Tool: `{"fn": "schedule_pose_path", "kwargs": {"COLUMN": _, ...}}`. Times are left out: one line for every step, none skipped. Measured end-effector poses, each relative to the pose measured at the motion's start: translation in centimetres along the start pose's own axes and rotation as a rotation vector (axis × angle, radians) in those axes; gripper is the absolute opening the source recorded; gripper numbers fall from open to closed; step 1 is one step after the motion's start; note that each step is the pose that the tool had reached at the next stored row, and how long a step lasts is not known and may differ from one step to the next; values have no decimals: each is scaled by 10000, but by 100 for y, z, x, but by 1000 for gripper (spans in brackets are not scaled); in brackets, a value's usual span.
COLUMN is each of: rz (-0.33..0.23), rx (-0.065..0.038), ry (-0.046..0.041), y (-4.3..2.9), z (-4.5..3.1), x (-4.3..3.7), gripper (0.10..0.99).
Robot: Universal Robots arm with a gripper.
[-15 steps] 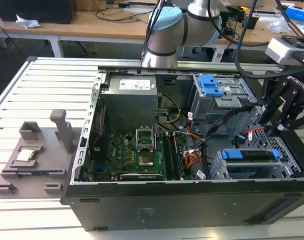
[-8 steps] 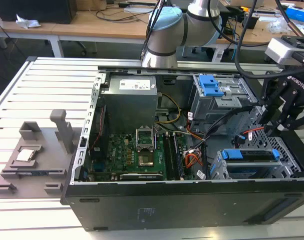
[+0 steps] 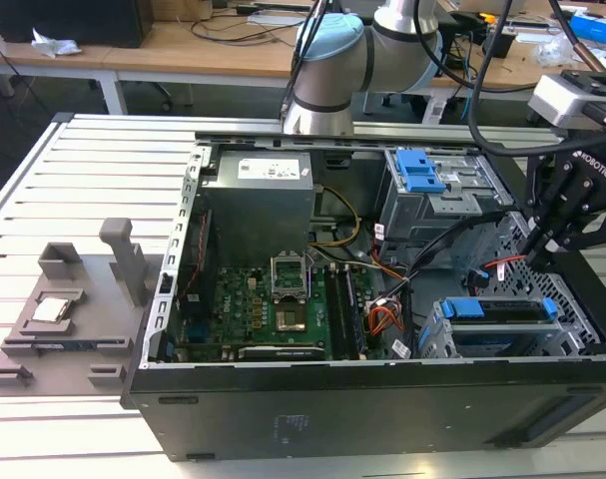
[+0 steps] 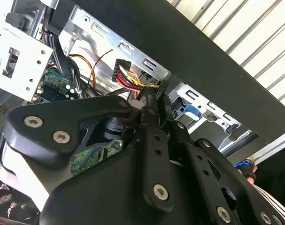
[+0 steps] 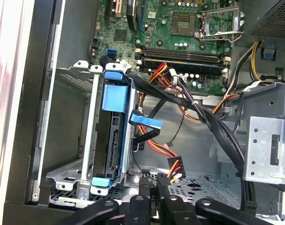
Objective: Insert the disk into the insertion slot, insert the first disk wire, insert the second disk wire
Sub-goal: 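Insert the first disk wire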
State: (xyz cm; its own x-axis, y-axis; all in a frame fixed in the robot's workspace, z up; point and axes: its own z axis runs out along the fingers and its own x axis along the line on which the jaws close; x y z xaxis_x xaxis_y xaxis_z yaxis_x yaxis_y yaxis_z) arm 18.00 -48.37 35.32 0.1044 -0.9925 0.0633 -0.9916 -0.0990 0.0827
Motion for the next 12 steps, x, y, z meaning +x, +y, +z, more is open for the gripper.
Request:
{"fn": "schedule_pose_path", "kwargs": {"rz": 0, "rx": 0, "ry": 0, "y": 0, "z": 0, "x": 0, "gripper": 176}}
{"fn": "schedule_pose_path", "kwargs": {"rz": 0, "rx": 0, "ry": 0, "y": 0, "z": 0, "x": 0, "gripper": 176}}
{"fn": "schedule_pose_path", "kwargs": {"rz": 0, "rx": 0, "ry": 1, "y": 0, "z": 0, "x": 0, "gripper": 176}}
{"fn": "schedule_pose_path", "kwargs": {"rz": 0, "rx": 0, "ry": 1, "y": 0, "z": 0, "x": 0, "gripper": 176}}
{"fn": "schedule_pose_path", "kwargs": {"rz": 0, "rx": 0, "ry": 1, "y": 0, "z": -5, "x": 0, "gripper": 176}}
{"fn": "schedule_pose_path", "kwargs": {"rz": 0, "rx": 0, "ry": -4, "y": 2, "z": -24, "x": 1, "gripper": 176}}
{"fn": "schedule_pose_path", "kwargs": {"rz": 0, "rx": 0, "ry": 1, "y": 4, "z": -44, "x": 2, "gripper": 176}}
{"fn": "schedule_pose_path", "kwargs": {"rz": 0, "rx": -1, "ry": 4, "y": 5, "z": -76, "x": -8, "gripper": 176}}
{"fn": "schedule_pose_path", "kwargs": {"rz": 0, "rx": 0, "ry": 1, "y": 5, "z": -97, "x": -25, "gripper": 176}}
{"fn": "schedule_pose_path", "kwargs": {"rz": 1, "rx": -1, "ry": 4, "y": 5, "z": -113, "x": -41, "gripper": 176}}
{"fn": "schedule_pose_path", "kwargs": {"rz": 1, "rx": 0, "ry": 4, "y": 4, "z": -116, "x": -49, "gripper": 176}}
{"fn": "schedule_pose_path", "kwargs": {"rz": 1, "rx": -1, "ry": 3, "y": 7, "z": -118, "x": -61, "gripper": 173}}
